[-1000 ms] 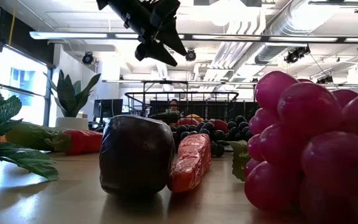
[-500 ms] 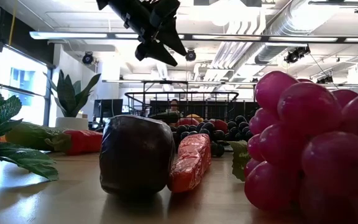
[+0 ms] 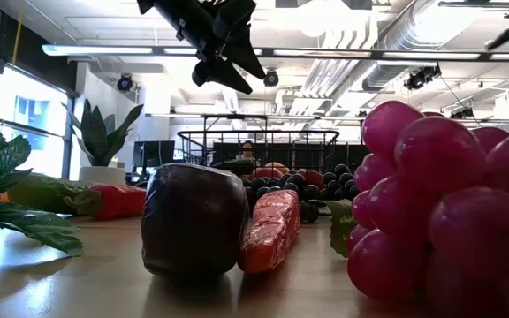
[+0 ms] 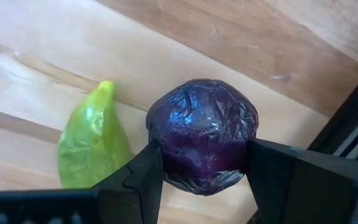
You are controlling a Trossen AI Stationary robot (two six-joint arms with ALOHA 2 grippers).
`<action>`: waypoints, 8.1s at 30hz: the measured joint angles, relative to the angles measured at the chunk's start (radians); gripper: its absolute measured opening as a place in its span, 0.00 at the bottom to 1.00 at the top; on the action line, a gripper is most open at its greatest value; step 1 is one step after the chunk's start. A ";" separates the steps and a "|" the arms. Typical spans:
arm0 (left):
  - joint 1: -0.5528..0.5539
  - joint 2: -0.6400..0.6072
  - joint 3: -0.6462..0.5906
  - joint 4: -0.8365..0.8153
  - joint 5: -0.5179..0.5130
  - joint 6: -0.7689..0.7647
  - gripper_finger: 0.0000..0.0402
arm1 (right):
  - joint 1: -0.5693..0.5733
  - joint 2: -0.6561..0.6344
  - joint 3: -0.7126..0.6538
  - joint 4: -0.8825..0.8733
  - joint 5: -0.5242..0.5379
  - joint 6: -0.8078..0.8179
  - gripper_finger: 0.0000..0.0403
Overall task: Build produce basket
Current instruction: Put the purple plum into the wire basket, then put the green cucumber into the wire basket
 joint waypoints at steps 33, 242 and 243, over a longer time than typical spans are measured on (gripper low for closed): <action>0.004 -0.281 0.001 -0.324 -0.060 0.106 0.61 | -0.420 -0.235 0.134 -0.086 0.591 -0.361 0.39; 0.331 -0.169 -0.139 0.122 -0.055 -0.028 0.37 | -1.267 -0.071 0.303 0.169 0.425 -1.601 0.75; 0.338 -0.155 -0.139 0.139 -0.054 0.002 0.37 | -1.260 -0.071 0.303 0.163 0.424 -1.579 0.75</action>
